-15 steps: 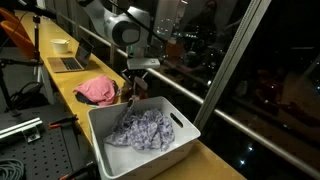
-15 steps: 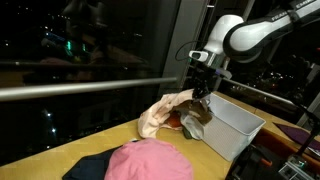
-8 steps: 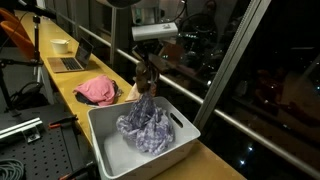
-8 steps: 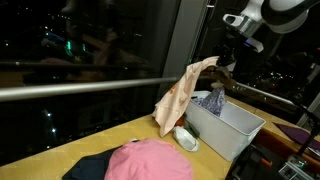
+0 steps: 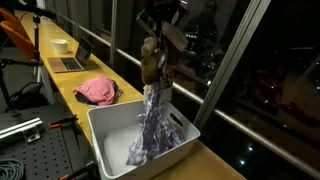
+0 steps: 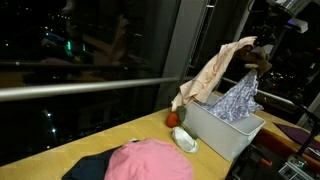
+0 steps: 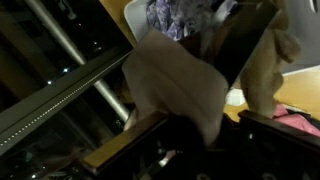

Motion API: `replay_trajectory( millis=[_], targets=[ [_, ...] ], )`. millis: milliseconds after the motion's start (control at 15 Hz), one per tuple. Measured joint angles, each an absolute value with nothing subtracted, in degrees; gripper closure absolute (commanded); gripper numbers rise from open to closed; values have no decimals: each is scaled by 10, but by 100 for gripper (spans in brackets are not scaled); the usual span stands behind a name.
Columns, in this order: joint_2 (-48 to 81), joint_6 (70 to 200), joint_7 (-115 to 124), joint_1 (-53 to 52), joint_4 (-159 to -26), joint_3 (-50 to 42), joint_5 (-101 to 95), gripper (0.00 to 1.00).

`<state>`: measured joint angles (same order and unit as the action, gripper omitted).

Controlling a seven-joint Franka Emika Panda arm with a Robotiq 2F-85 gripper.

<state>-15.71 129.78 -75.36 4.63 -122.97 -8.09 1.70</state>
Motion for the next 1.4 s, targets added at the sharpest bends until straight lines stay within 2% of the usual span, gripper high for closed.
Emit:
replay_trajectory(
  millis=[267, 933, 1400],
  targets=[
    [-192, 1272, -763, 46, -1224, -111, 17, 97],
    [-199, 1227, -754, 9, -1142, -104, 23, 97],
    [-170, 1228, -754, 6, -1168, -116, 76, 97]
  ],
)
